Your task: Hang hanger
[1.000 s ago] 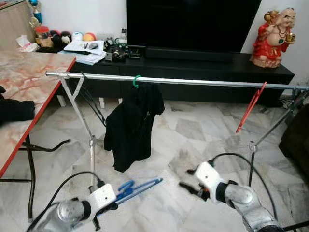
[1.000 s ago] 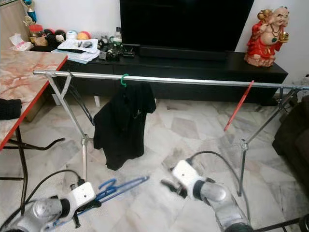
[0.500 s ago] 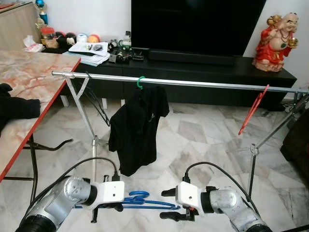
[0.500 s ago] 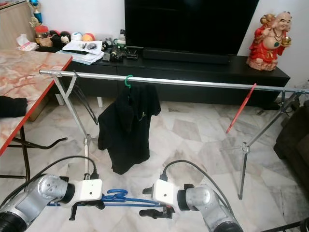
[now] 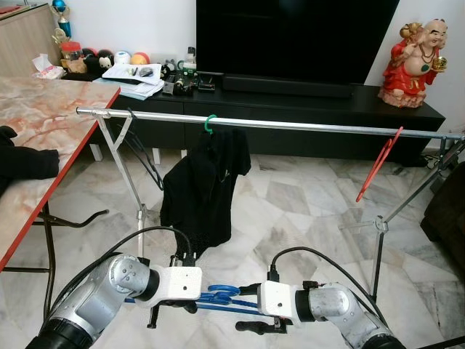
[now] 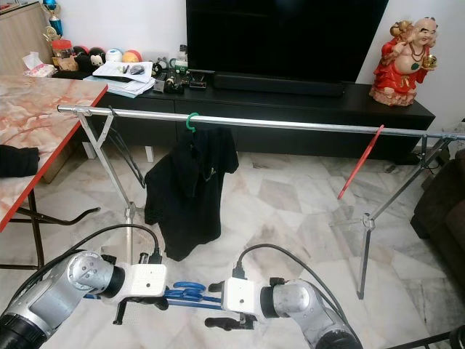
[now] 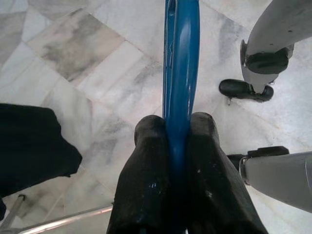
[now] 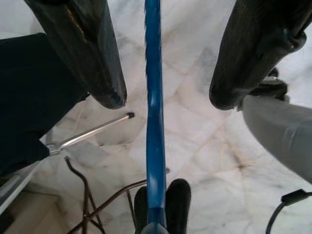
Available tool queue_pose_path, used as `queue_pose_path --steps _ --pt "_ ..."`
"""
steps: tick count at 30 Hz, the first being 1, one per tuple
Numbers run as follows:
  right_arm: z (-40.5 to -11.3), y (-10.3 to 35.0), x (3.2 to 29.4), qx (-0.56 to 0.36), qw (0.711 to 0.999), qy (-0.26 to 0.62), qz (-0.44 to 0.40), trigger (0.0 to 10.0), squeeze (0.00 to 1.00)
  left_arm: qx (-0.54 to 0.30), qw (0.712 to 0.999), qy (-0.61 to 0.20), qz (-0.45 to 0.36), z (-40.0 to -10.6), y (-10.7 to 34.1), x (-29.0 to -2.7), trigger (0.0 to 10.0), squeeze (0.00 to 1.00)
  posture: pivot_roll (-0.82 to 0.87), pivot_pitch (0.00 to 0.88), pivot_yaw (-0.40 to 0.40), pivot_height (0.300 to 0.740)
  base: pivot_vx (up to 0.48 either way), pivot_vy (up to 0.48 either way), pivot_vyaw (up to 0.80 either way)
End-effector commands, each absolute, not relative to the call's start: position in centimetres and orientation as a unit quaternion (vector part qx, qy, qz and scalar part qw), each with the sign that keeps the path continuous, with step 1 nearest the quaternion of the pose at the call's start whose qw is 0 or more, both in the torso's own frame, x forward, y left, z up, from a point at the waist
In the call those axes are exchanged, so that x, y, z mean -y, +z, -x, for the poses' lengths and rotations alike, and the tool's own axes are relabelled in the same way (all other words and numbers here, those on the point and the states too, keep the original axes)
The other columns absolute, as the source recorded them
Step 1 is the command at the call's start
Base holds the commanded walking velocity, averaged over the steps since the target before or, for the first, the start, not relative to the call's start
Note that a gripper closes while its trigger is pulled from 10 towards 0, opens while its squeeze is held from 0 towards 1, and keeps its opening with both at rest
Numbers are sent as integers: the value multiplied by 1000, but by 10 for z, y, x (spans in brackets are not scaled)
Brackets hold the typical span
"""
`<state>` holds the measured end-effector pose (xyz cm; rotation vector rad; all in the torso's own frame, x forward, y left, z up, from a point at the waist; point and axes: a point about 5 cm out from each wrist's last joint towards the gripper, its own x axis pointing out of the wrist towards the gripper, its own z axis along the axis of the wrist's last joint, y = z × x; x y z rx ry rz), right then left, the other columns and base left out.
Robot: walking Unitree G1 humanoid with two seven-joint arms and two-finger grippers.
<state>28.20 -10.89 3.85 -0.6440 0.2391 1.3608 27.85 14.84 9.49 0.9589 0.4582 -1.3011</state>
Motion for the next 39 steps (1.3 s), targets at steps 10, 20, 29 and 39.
queue_pose_path --steps 10,20,29,39 --pt "-290 46 98 -65 746 596 291 10000 0 -190 657 -590 -428 -273 103 -134 10000 0 139 18 -99 740 0 0 0" --pt "-286 39 98 -83 742 602 283 0 0 -183 656 -594 -428 -273 107 -128 10000 0 148 16 -99 740 0 0 0" --pt "-279 28 99 -109 737 607 277 5725 0 -173 660 -603 -414 -271 109 -120 10000 0 149 15 -101 740 0 0 0" --pt "-277 24 99 -121 739 607 266 0 0 -166 661 -605 -412 -272 111 -116 10000 0 150 13 -100 740 0 0 0"
